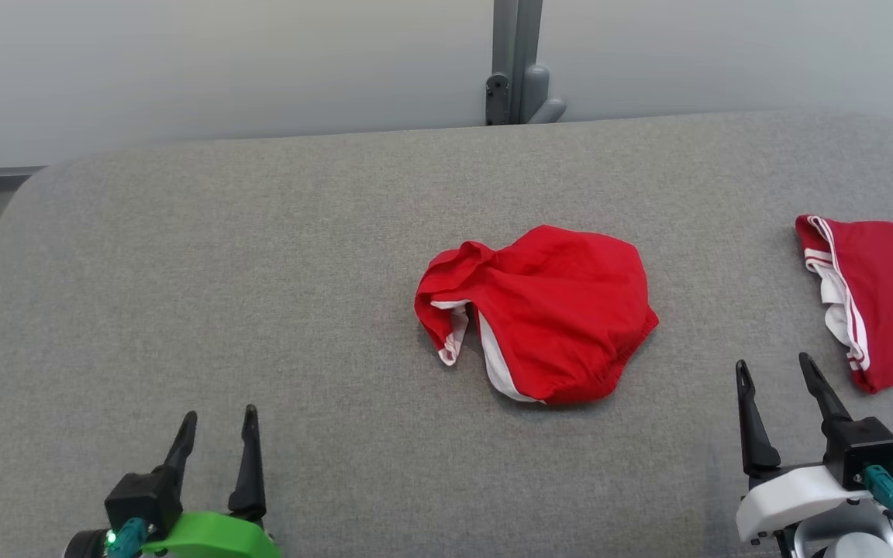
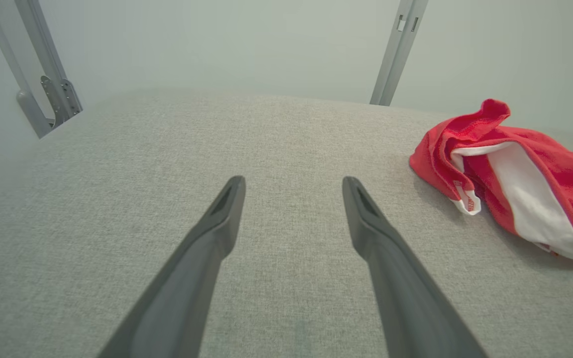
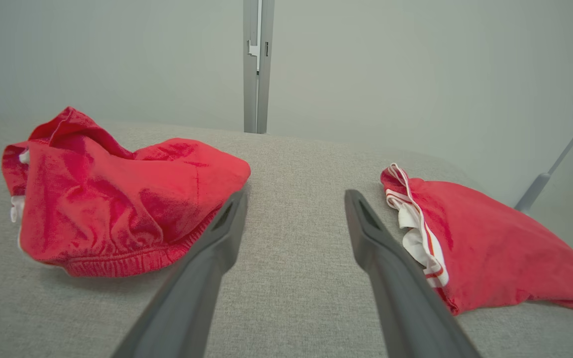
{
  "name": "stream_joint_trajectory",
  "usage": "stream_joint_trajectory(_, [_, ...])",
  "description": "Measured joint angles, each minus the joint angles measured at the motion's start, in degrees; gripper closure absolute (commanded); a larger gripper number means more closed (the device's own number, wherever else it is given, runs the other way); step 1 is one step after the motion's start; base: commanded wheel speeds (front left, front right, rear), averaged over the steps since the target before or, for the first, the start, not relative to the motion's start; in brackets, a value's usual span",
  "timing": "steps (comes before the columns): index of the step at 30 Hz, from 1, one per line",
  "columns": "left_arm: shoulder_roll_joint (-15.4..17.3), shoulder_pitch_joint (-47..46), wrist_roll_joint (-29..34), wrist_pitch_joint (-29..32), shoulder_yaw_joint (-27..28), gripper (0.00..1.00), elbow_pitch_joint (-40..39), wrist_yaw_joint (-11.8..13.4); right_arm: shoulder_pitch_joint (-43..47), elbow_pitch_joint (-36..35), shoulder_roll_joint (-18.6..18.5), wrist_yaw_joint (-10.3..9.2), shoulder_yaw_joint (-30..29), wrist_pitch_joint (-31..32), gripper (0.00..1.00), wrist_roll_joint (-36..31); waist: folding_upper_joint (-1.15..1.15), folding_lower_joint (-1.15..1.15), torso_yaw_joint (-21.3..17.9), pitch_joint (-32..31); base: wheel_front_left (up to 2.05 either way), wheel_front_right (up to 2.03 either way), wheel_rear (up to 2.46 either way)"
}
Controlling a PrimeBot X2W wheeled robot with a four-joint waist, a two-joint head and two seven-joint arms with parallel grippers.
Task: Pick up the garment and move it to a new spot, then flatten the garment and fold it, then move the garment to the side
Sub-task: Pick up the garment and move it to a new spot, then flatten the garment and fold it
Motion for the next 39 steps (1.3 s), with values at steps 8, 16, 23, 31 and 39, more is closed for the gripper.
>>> stream_joint_trajectory(8, [-1.71, 6.49, 3.87, 0.00, 7.76, 0.00, -3.88, -1.31, 0.81, 1.20, 0.04, 0.00, 2.18, 0.00, 0.00, 0.14, 0.00, 0.00, 2.11, -2.40, 0.00, 0.00, 0.00])
stream_joint_trajectory(16, [-3.68, 8.99, 6.66, 0.00, 12.45, 0.00, -5.41, -3.74, 1.02, 1.64, 0.04, 0.00, 2.48, 0.00, 0.00, 0.54, 0.00, 0.00, 1.98, -3.15, 0.00, 0.00, 0.00])
stream_joint_trajectory(23, [-4.83, 9.31, 7.98, 0.00, 14.13, 0.00, -5.76, -5.21, 1.10, 1.96, 0.04, 0.00, 2.60, 0.00, 0.00, 0.53, 0.00, 0.00, 1.51, -3.24, 0.00, 0.00, 0.00])
stream_joint_trajectory(31, [-5.67, 9.08, 9.21, 0.00, 14.96, 0.00, -5.69, -7.04, 1.10, 2.14, 0.04, 0.00, 2.90, 0.00, 0.00, 0.53, 0.00, 0.00, 0.99, -3.19, 0.00, 0.00, 0.00])
stream_joint_trajectory(39, [-5.94, 8.45, 9.92, 0.00, 15.53, 0.00, -5.11, -8.00, 1.10, 2.19, 0.04, 0.00, 2.99, 0.00, 0.00, 0.68, 0.00, 0.00, 0.79, -2.94, 0.00, 0.00, 0.00])
